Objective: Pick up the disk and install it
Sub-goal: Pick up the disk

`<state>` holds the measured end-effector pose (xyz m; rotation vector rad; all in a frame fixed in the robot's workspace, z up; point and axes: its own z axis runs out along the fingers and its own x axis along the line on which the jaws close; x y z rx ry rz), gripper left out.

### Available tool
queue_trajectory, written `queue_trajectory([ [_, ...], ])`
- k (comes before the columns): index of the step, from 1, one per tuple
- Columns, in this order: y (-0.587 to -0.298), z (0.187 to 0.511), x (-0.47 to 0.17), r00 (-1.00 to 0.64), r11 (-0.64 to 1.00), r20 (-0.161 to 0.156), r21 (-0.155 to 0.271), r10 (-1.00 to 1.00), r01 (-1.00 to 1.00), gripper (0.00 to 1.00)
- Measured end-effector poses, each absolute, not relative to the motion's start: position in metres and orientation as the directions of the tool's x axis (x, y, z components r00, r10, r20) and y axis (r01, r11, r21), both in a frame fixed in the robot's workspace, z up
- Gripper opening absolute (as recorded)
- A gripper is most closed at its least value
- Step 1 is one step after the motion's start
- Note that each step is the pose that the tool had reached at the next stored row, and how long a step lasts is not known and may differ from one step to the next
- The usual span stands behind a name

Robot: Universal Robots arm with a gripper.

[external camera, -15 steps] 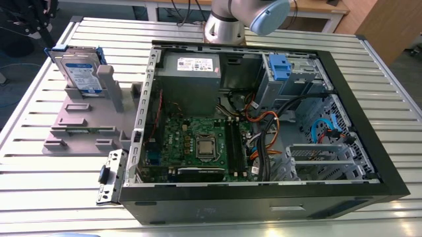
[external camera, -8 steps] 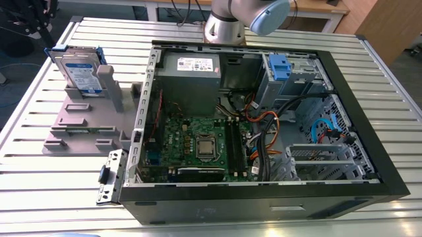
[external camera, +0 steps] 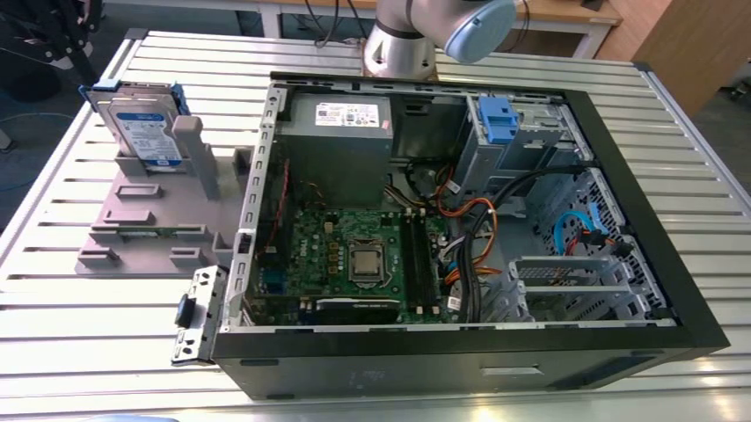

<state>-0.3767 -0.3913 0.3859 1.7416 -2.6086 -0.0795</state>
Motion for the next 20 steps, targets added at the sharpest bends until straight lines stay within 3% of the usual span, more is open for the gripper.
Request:
queue_trajectory([
  [20, -0.3913, 0.3859, -0.3767, -0.369, 0.368, -0.025, 0.044, -0.929, -0.929, 0.11],
])
